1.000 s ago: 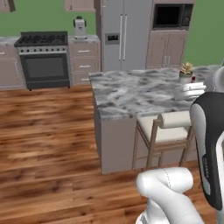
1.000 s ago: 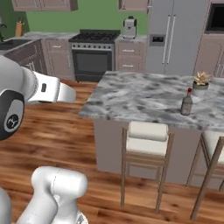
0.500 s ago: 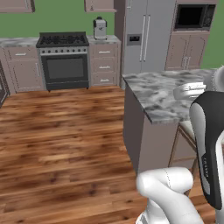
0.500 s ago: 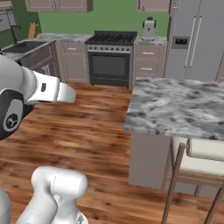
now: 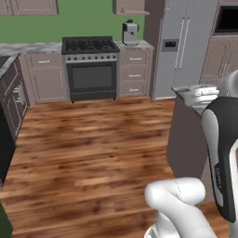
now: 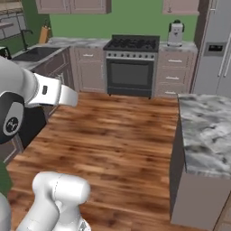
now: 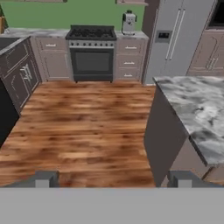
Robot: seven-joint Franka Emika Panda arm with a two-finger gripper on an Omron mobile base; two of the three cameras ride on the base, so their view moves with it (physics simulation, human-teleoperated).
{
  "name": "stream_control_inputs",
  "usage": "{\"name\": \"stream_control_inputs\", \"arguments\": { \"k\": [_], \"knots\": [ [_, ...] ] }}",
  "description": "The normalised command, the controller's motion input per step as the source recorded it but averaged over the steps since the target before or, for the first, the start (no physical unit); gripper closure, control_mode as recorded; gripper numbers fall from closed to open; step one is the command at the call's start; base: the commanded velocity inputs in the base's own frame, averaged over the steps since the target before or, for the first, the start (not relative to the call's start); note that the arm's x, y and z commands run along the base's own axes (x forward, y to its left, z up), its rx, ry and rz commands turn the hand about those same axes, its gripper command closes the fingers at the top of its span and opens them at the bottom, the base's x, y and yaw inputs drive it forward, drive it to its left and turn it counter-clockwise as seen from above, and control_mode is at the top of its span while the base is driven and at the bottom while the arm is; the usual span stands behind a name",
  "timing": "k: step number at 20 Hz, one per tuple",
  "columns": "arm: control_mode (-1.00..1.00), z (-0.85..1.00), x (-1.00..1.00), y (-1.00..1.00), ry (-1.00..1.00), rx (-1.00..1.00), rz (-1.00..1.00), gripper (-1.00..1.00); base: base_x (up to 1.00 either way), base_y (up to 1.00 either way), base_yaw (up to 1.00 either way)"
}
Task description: Get the candle and the liquor from the cabinet and move them to the dining counter.
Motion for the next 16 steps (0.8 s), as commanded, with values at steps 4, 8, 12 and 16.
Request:
{"name": "stream_control_inputs", "arguments": {
  "k": [4, 8, 12, 16],
  "knots": [
    [1.00, 0.00, 0.00, 0.00, 0.00, 0.00, 0.00, -1.00, 0.99, 1.00, -0.06],
    [1.00, 0.00, 0.00, 0.00, 0.00, 0.00, 0.00, -1.00, 1.00, 0.84, -0.07],
    [1.00, 0.00, 0.00, 0.00, 0.00, 0.00, 0.00, -1.00, 1.00, 0.41, -0.12],
    [1.00, 0.00, 0.00, 0.00, 0.00, 0.00, 0.00, -1.00, 1.00, -0.03, -0.12]
  ]
}}
